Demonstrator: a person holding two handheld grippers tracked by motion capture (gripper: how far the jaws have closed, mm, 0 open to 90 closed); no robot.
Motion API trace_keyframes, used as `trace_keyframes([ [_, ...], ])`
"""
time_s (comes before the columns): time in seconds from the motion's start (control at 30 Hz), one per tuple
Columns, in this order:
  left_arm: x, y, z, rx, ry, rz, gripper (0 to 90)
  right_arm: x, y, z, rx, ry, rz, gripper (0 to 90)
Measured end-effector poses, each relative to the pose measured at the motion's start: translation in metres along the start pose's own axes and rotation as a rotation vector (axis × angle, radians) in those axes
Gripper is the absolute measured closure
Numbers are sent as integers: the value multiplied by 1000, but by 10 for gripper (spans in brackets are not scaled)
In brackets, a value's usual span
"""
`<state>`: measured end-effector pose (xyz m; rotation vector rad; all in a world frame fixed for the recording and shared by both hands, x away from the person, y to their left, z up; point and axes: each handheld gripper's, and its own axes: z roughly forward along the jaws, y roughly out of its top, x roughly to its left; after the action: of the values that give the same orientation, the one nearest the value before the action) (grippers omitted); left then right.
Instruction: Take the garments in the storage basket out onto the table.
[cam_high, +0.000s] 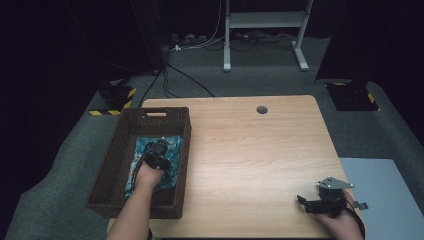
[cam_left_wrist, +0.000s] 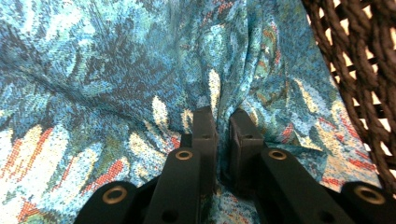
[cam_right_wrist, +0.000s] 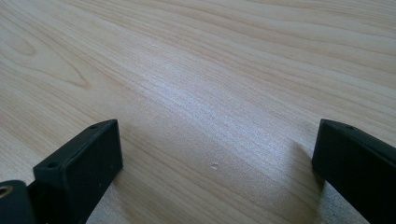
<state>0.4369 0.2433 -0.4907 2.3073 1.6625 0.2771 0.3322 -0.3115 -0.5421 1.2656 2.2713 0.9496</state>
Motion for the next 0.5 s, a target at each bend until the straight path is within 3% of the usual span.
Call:
trace_keyframes([
  [0.5, 1, -5, -18, -109, -7, 4, 832, 0, 0, 0, 0, -2, -1, 16],
])
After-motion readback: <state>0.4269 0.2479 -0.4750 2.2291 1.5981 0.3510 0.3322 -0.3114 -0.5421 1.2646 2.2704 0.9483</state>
